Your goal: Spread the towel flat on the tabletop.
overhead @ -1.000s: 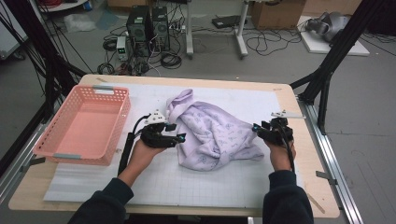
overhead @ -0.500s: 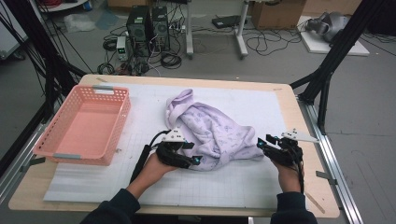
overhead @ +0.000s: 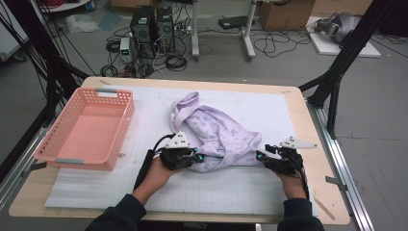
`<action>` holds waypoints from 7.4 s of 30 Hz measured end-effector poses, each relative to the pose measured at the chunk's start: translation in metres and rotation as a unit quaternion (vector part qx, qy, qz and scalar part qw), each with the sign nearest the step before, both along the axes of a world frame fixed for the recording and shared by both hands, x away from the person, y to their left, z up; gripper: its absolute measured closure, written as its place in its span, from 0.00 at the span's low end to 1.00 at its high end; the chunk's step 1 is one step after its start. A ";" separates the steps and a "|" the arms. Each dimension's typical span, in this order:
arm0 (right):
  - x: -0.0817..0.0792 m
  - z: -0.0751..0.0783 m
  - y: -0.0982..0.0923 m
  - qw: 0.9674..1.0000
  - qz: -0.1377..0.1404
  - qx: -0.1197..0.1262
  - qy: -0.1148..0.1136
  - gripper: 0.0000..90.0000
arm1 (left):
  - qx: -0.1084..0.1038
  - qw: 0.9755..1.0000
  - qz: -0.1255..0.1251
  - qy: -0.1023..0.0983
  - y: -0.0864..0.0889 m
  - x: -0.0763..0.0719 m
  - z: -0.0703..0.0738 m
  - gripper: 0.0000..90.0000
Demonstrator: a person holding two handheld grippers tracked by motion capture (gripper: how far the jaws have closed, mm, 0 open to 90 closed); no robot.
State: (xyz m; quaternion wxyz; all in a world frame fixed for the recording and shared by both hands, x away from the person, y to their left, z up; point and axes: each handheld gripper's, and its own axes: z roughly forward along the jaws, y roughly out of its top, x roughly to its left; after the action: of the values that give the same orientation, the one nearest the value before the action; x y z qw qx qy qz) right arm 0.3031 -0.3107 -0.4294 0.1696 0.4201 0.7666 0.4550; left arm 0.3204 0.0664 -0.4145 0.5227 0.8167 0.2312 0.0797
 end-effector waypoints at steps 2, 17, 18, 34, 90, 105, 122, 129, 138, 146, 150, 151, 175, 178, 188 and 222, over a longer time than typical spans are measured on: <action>0.000 -0.005 0.008 0.999 0.034 -0.009 0.005 0.46 | -0.005 1.000 0.014 -0.002 0.008 0.001 0.002 0.94; -0.002 -0.014 0.047 0.990 0.114 -0.069 0.054 0.84 | -0.023 0.999 0.045 0.004 0.037 -0.007 0.007 0.94; -0.005 -0.009 0.047 0.989 0.121 -0.067 0.059 0.84 | -0.025 0.999 0.044 0.001 0.040 -0.010 0.008 0.94; 0.031 0.034 0.065 0.998 0.059 -0.023 0.005 0.81 | -0.061 0.988 0.143 -0.007 0.059 0.023 0.015 0.94; 0.038 -0.018 0.124 0.994 0.075 -0.074 0.018 0.59 | -0.025 0.981 0.193 -0.016 0.062 0.050 0.000 0.94; 0.023 -0.002 0.124 0.988 0.117 -0.099 0.013 0.95 | -0.025 0.989 0.142 -0.012 0.063 0.031 0.011 0.93; -0.032 0.033 0.056 0.990 0.132 -0.056 0.012 0.95 | -0.049 0.996 0.080 0.007 0.053 0.005 0.008 0.95; -0.031 0.058 0.027 0.997 0.079 -0.010 -0.016 0.95 | -0.080 0.994 0.068 0.005 0.062 0.001 0.019 0.96; -0.022 0.074 0.008 0.999 -0.001 -0.017 -0.029 0.95 | -0.011 0.989 0.149 -0.006 0.063 0.007 0.006 0.96; -0.004 0.025 0.037 1.000 0.017 0.001 0.018 0.94 | 0.045 0.970 0.238 -0.015 0.076 0.031 -0.011 0.96; -0.006 0.020 0.047 0.999 0.043 0.014 0.023 0.93 | 0.056 0.963 0.263 -0.017 0.083 0.039 -0.015 0.96; -0.008 0.022 0.049 0.999 0.047 0.012 0.021 0.91 | 0.060 0.962 0.267 -0.017 0.083 0.040 -0.016 0.96; -0.030 0.011 0.009 0.999 -0.034 -0.002 -0.025 0.55 | -0.028 0.975 0.221 -0.007 0.107 -0.008 0.003 0.46; -0.037 0.008 0.008 0.999 -0.037 -0.009 -0.020 0.55 | -0.026 0.976 0.214 -0.010 0.111 -0.021 0.001 0.50; -0.052 0.008 0.010 0.999 -0.042 -0.012 -0.026 0.54 | -0.015 0.989 0.145 -0.002 0.087 -0.051 -0.007 0.70; -0.049 0.001 0.002 0.998 -0.062 0.002 -0.019 0.54 | 0.078 0.995 0.065 -0.001 0.015 -0.032 -0.019 0.98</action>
State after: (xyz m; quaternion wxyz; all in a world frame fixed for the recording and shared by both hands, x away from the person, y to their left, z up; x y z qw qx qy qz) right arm 0.2538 -0.3091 -0.4283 0.2114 0.4584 0.7349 0.4528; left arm 0.2884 0.0814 -0.4333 0.4510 0.8382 0.2768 0.1320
